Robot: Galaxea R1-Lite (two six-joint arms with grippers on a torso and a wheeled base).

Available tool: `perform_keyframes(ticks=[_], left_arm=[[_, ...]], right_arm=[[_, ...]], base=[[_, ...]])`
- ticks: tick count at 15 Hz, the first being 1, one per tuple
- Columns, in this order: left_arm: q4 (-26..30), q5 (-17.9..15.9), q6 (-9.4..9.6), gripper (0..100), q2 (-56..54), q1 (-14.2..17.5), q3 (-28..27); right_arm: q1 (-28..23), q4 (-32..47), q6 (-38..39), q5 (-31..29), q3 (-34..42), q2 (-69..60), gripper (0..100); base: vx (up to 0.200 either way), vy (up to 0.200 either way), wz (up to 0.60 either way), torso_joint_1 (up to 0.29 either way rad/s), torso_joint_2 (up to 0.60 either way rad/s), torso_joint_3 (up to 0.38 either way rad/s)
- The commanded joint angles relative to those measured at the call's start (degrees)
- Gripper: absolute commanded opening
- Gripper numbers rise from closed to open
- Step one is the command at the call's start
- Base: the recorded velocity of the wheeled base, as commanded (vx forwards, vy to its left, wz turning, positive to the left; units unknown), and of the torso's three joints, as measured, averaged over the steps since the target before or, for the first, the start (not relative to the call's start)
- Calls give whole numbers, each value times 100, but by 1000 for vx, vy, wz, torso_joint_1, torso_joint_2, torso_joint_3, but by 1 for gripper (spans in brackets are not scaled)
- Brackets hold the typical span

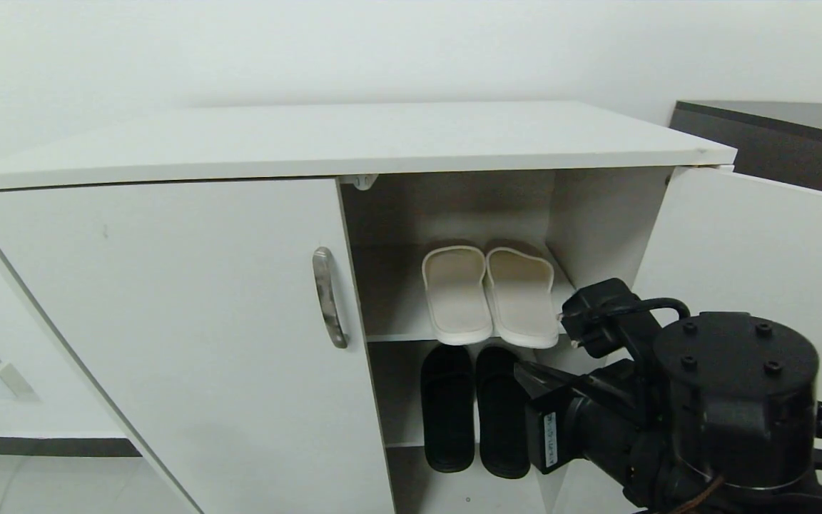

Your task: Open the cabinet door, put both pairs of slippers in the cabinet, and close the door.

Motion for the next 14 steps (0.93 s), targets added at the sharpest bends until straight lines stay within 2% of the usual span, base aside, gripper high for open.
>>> perform_keyframes(ticks=[1, 5, 14], left_arm=[[2, 2, -6, 0, 7, 0, 0], [2, -7, -6, 0, 7, 0, 0], [2, -7, -6, 0, 7, 0, 0]], right_arm=[[5, 0, -1, 1, 14, 105, 0], [5, 0, -1, -7, 58, 149, 0], [-31, 0, -1, -7, 172, 123, 0]], base=[[0, 0, 0, 0, 0, 0], [0, 0, 0, 0, 0, 0], [-200, 0, 0, 2, 3, 2]])
